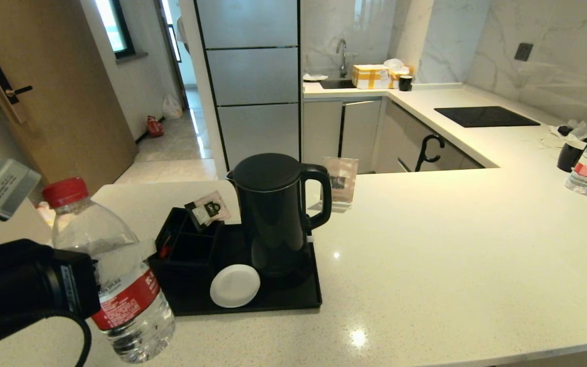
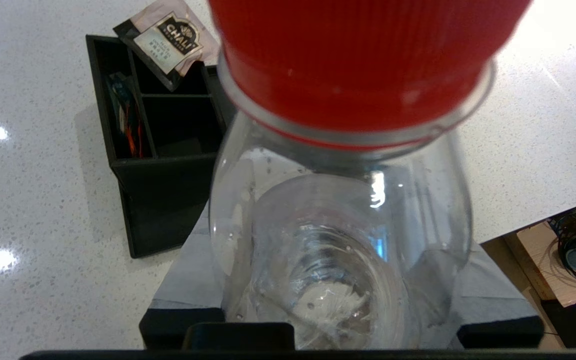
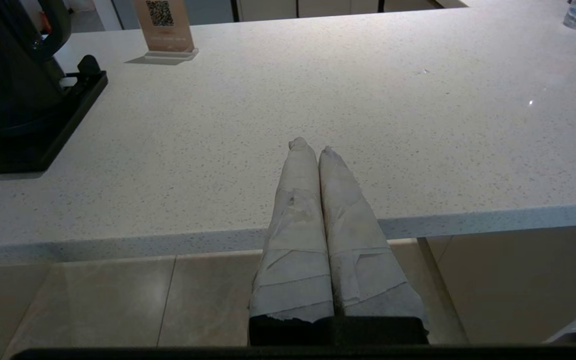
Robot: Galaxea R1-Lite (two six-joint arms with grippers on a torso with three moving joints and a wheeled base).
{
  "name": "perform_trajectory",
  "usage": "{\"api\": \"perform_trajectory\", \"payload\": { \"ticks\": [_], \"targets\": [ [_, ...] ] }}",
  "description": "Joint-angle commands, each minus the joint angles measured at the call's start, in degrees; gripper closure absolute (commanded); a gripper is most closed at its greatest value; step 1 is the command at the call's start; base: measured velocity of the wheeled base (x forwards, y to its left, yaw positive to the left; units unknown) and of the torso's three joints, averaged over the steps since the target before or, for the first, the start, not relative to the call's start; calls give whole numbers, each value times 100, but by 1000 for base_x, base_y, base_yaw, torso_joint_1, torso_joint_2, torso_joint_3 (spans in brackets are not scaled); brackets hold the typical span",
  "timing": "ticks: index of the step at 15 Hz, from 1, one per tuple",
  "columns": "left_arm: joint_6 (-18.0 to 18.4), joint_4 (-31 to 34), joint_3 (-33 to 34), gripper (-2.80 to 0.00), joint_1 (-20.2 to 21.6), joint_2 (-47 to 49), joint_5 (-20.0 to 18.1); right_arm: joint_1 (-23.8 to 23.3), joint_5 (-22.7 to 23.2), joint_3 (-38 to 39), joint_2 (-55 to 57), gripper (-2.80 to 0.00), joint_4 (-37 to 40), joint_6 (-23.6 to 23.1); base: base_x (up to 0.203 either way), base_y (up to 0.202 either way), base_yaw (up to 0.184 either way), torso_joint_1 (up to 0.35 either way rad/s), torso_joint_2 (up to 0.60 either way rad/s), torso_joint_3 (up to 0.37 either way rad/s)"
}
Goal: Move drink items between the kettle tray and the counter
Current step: Return the bottled water to its original position
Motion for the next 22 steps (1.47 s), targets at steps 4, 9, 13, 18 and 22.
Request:
{"api": "perform_trajectory", "payload": {
  "ticks": [4, 9, 13, 18, 22],
  "targets": [
    [-24, -1003, 163, 0, -60, 1014, 345, -1, 1, 9, 7, 0, -1, -2, 0, 0, 0, 0, 0, 0],
    [-14, -2994, 176, 0, -307, 3387, 1133, -1, 1, 9, 7, 0, -1, -2, 0, 0, 0, 0, 0, 0],
    [113, -3159, 22, 0, -445, 3653, 1691, -10, 1, 9, 7, 0, -1, -11, 0, 0, 0, 0, 0, 0],
    [280, -3823, 217, 0, -581, 3906, 2579, -1, 1, 2, 7, 0, -8, -2, 0, 0, 0, 0, 0, 0],
    [280, -3981, 168, 0, -633, 4042, 2829, -1, 1, 9, 7, 0, -1, -2, 0, 0, 0, 0, 0, 0]
  ]
}}
